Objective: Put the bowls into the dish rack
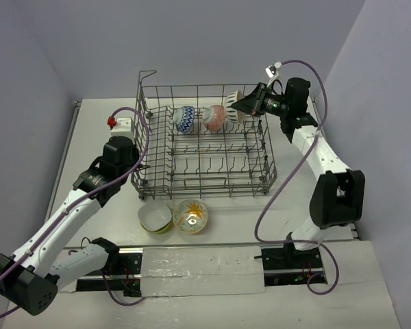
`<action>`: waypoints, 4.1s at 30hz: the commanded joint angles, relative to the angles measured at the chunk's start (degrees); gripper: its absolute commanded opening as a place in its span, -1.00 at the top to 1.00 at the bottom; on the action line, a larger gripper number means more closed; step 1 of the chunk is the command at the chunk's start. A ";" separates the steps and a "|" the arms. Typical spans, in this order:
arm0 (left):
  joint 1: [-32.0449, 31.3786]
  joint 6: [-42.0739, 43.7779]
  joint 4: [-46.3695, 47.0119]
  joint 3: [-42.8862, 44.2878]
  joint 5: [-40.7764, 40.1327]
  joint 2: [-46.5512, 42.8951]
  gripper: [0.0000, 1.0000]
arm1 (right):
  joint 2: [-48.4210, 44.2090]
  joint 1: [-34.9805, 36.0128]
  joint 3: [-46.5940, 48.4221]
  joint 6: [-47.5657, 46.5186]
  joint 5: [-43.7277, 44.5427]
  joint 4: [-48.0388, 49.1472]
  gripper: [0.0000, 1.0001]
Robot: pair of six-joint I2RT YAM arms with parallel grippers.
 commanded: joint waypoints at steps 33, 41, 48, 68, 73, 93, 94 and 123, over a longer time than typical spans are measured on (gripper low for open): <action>1.57 2.11 -1.51 -0.11 -0.80 0.75 1.00 | 35.11 -12.57 12.47 52.32 -22.43 65.35 1.00; 1.75 2.20 -1.42 -0.11 -0.19 0.75 1.00 | 37.22 -12.48 13.18 49.86 -21.63 63.32 1.00; 1.84 2.20 -1.34 -0.02 0.25 0.93 1.00 | 38.89 -12.57 13.61 46.78 -20.67 60.60 1.00; 1.84 2.02 -1.60 0.24 0.25 1.45 0.89 | 35.47 -12.74 13.00 21.58 -17.33 27.96 0.55; 1.84 2.02 -1.60 0.33 0.78 1.45 0.93 | 32.48 -12.74 19.31 6.02 -12.33 7.55 0.47; 1.84 2.02 -1.60 0.33 1.48 1.10 0.99 | 32.48 -10.11 31.63 -13.33 -0.02 -23.95 0.21; 1.84 2.02 -1.60 0.33 1.48 1.19 1.00 | 32.57 -10.02 31.89 -13.60 0.34 -24.65 0.16; 1.84 2.11 -1.60 0.33 2.71 0.75 1.00 | 34.06 -7.91 36.73 -20.54 8.25 -35.20 -0.26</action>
